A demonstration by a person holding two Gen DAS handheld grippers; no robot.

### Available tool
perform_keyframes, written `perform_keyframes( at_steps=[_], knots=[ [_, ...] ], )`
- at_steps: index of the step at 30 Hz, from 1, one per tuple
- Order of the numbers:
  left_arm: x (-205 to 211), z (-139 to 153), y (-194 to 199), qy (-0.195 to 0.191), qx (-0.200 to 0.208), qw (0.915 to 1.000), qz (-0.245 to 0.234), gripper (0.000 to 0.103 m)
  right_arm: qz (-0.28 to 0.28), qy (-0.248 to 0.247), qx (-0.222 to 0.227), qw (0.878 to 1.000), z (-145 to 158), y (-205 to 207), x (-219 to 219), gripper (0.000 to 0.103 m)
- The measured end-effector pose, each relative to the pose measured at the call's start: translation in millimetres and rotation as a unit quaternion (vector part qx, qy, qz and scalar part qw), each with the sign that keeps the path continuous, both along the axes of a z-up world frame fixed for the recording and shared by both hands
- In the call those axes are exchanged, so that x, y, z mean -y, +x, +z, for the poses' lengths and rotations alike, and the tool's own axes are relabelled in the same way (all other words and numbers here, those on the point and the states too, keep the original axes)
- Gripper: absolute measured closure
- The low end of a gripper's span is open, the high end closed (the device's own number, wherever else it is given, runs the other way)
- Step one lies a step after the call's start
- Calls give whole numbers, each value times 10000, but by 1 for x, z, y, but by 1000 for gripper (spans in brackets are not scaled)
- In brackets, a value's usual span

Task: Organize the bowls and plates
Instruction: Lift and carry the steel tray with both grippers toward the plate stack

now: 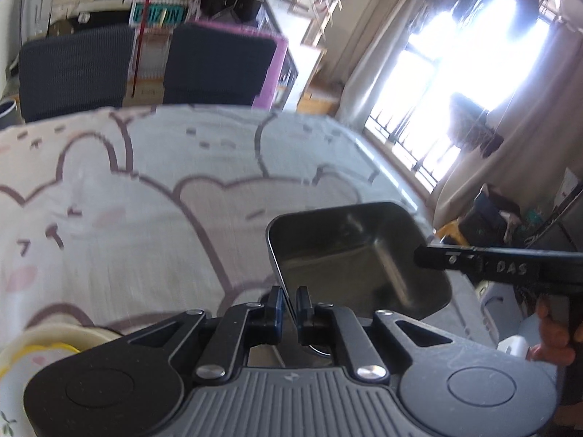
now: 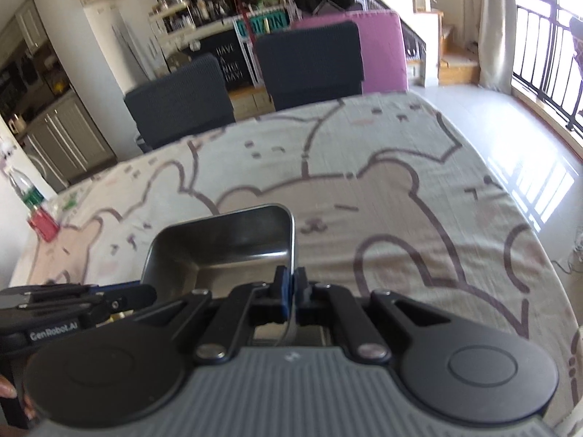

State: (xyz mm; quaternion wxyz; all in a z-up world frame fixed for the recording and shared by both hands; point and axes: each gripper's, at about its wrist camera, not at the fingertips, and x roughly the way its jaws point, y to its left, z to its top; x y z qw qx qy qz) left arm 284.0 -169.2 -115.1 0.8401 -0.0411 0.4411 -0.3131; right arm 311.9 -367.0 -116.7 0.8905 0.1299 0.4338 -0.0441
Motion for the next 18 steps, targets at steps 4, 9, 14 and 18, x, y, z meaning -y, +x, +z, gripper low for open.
perform_keyframes(
  at_steps=[4,9,14,18],
  knots=[
    [7,-17,4,218,-210,9995,-30,95,68,-48,-140,9999,-9,-1,2,97],
    [13,-27,6,437,-333,9985,-82,95,208,-164,-295,9992,-15,0,-3,96],
    [21,-34,2,658,-377,9968,-243,93,249,-256,-494,9981,-19,2,-3,97],
    [27,-39,-4,854,-381,9948,-394,93,253,-354,-611,9972,-23,4,-5,97]
  ],
)
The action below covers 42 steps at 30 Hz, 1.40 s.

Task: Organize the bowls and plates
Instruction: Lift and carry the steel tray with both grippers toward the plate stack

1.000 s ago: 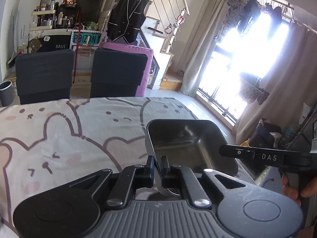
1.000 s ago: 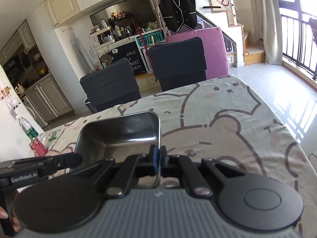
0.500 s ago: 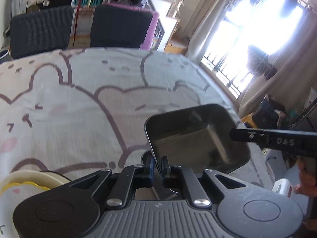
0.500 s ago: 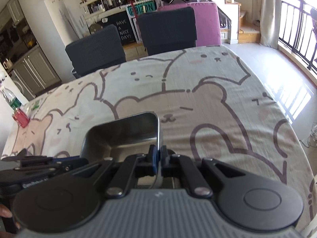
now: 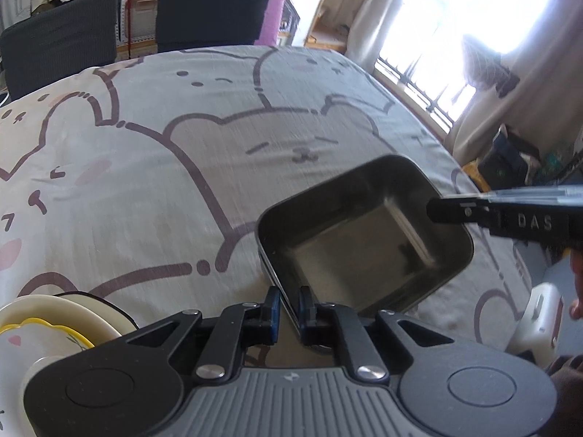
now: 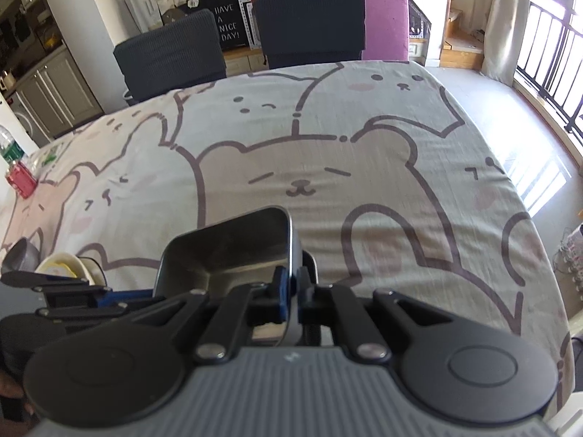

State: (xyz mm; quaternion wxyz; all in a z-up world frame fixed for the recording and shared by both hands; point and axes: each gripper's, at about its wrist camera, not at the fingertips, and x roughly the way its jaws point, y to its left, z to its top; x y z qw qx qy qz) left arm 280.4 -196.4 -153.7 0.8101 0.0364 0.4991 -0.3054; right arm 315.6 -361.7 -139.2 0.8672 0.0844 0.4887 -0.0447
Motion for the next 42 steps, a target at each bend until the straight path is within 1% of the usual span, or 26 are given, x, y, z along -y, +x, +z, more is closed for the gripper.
perform_keyframes(
  at_steps=[4,8,11,13,15,19,24,28,31,38,42],
  knots=[
    [3,-6,-1,183,6,9998,-58,92,83,-133,-99,9998,-3,2,-5,97],
    [6,-8,-2,216,33,9997,-108,92,198,-383,-207,9989,-6,3,-11,97],
    [9,-9,-4,217,46,9994,-257,89,231,-491,-248,9982,-7,3,-11,98],
    [11,-9,-5,299,73,9992,-270,89,296,-691,-242,9969,-8,3,-12,99],
    [12,-11,-4,379,90,9988,-308,89,399,-807,-355,9953,-12,5,-15,99],
    [10,-11,-2,376,101,9988,-300,85,551,-1014,-507,9920,-18,7,-20,98],
    [11,-11,-3,384,115,9985,-371,84,475,-923,-613,9927,-23,9,-15,97],
    [12,-11,-4,428,122,9980,-441,83,404,-812,-708,9934,-31,13,-8,92],
    [12,-12,-3,423,100,9981,-439,82,334,-681,-782,9940,-38,16,-1,88],
    [12,-14,-1,430,54,9981,-438,79,170,-253,-927,9952,-50,19,17,84],
    [12,-15,0,430,38,9981,-442,79,165,-151,-1001,9947,-58,21,23,81]
  ],
)
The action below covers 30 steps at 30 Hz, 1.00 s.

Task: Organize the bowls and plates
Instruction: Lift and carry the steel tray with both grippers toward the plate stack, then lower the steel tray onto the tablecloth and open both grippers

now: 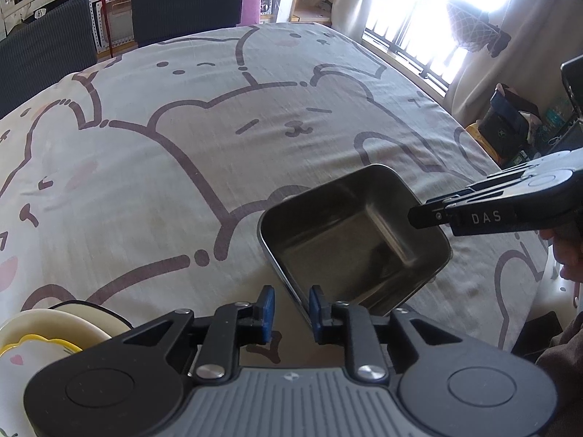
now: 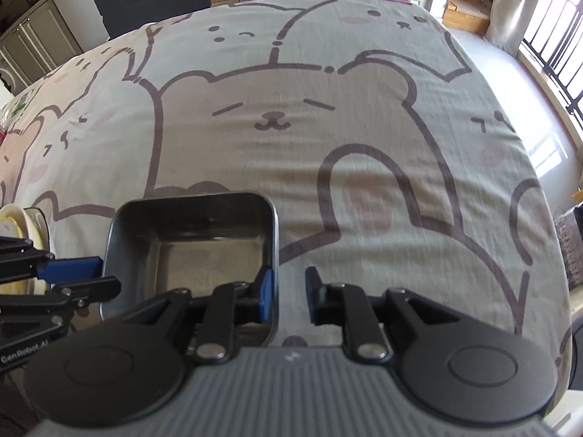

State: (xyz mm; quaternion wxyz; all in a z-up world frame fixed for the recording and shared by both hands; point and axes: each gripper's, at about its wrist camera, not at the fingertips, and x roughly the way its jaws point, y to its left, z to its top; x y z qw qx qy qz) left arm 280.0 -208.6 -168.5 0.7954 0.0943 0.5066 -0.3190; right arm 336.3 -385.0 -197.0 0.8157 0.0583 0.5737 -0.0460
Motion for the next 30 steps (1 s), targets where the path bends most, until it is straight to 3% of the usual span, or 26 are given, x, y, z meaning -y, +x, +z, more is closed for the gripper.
perform_keyframes(
  at_steps=[21,30],
  knots=[
    [-2,-1,4,-3,-116,9998,164,73,91,19,-37,9999,-11,1,3,76],
    [-2,4,5,-140,-193,9992,319,53,234,135,144,9995,-6,-8,3,71]
  ],
)
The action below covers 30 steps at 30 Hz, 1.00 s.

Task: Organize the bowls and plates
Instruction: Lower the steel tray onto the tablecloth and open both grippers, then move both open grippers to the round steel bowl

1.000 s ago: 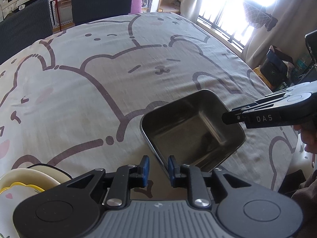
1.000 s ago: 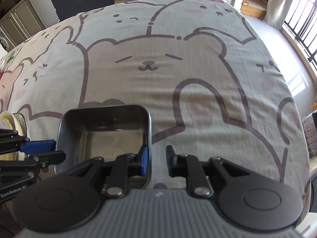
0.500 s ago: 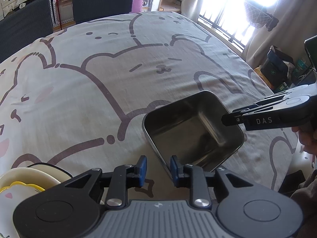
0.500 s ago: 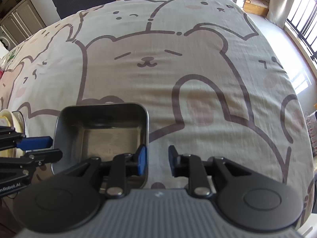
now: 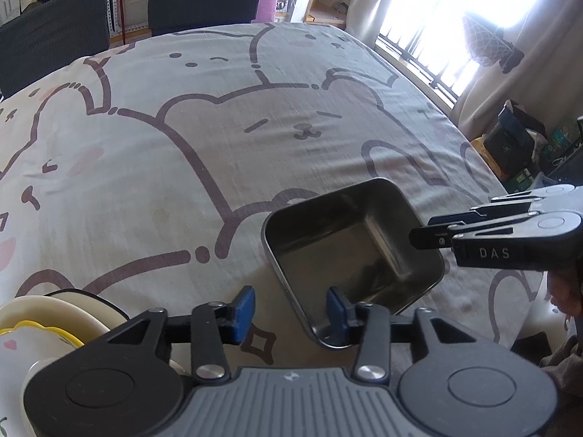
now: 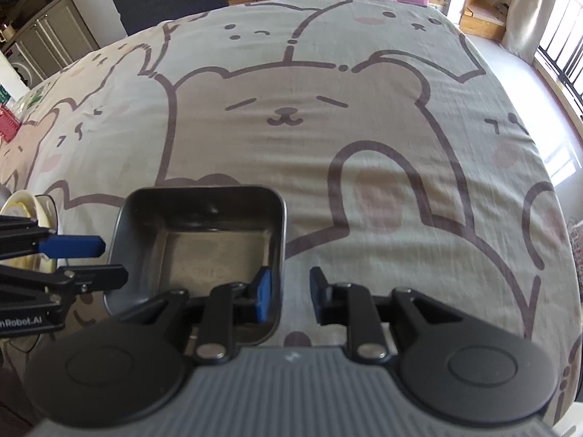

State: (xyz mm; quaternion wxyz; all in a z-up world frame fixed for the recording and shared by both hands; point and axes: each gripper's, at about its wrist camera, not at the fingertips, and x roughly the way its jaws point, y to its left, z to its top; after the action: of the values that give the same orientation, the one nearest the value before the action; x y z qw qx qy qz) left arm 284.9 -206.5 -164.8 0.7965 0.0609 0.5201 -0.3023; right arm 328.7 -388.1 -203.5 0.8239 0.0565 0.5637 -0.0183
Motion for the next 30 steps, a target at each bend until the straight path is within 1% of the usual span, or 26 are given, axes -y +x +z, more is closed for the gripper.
perform_keyframes(
  at_steps=[1,2,3,4,5,8,10,11,13,17,19,23,27,29,30],
  knots=[
    [0,1,0,-25,-6,10000,17,49,5,-14,30,10000,2,-1,0,65],
    [0,2,-1,-52,-15,10000,31,44,7,-31,52,10000,3,-2,0,62],
    [0,3,-1,-79,-20,10000,36,42,16,-55,73,10000,5,-4,0,56],
    [0,4,-1,-102,-22,9999,42,37,35,-75,95,9999,6,-5,0,53],
    [0,5,-2,-117,-24,9999,50,33,55,-81,123,9999,8,-6,-1,52],
    [-2,8,-4,-139,-15,9999,89,26,82,-89,209,9997,14,-10,0,45],
    [-4,10,-6,-154,28,9998,118,23,59,-132,257,9996,18,-14,1,39],
    [-5,12,-7,-168,47,9998,124,20,50,-138,288,9995,20,-16,2,37],
    [-6,15,-10,-205,81,9997,116,14,42,-141,358,9992,25,-20,3,30],
    [-8,21,-16,-243,175,9995,123,10,42,-134,528,9985,34,-30,5,25],
    [-10,25,-18,-273,221,9993,142,8,36,-166,608,9980,39,-35,5,20],
    [-14,32,-23,-317,313,9988,190,3,74,-179,792,9967,49,-46,5,17],
    [-20,40,-27,-375,432,9981,236,2,84,-249,940,9952,56,-56,4,7],
    [-23,44,-30,-406,494,9976,265,1,91,-272,1024,9943,60,-62,4,6],
    [-25,46,-31,-419,523,9974,276,1,70,-283,1065,9939,61,-64,5,4]
  ],
)
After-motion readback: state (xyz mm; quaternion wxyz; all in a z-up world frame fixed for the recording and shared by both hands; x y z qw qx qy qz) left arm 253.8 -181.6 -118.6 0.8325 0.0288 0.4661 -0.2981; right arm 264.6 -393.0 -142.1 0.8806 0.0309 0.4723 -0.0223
